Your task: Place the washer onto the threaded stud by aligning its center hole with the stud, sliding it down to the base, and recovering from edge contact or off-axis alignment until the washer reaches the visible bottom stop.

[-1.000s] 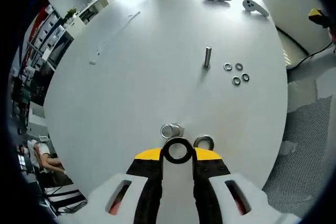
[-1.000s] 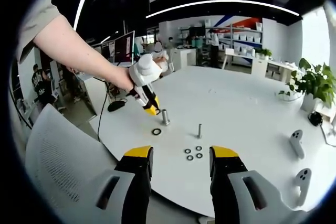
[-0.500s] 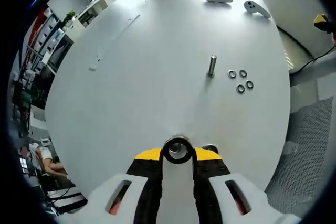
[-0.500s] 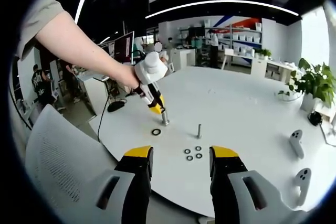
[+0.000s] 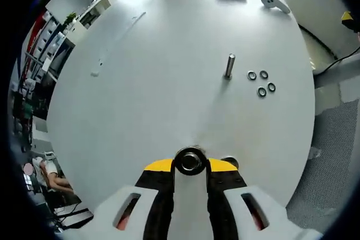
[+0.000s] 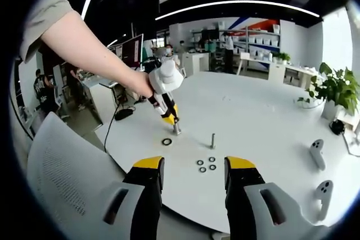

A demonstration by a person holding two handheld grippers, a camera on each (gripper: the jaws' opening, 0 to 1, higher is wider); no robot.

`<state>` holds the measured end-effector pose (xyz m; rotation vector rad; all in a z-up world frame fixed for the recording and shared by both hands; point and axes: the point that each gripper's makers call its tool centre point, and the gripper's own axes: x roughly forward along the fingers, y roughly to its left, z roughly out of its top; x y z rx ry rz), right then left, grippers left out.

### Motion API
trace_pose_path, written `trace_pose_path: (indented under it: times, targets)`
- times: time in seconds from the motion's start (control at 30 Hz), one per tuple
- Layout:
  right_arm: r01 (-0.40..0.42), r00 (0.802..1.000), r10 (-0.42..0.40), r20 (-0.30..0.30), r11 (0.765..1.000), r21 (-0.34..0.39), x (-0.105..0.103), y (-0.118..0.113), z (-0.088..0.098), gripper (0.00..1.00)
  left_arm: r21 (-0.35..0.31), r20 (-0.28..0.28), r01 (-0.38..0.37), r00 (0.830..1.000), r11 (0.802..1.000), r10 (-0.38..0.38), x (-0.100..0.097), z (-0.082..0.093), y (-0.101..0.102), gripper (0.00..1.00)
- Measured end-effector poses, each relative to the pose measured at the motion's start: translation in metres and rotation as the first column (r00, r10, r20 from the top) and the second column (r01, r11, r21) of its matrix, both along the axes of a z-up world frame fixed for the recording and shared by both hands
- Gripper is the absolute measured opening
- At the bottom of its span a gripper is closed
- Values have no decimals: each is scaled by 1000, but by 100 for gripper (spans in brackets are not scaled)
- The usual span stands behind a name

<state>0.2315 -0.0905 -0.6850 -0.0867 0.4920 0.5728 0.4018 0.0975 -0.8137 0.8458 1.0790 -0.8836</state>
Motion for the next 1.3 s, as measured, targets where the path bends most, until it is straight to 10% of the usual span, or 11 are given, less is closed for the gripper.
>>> trace_pose_path:
  times: [1.3]
  targets:
    - [8, 1000, -9, -8, 1000, -10, 1, -2, -3, 44, -5, -55, -48, 997, 999, 47, -2, -43, -1, 20]
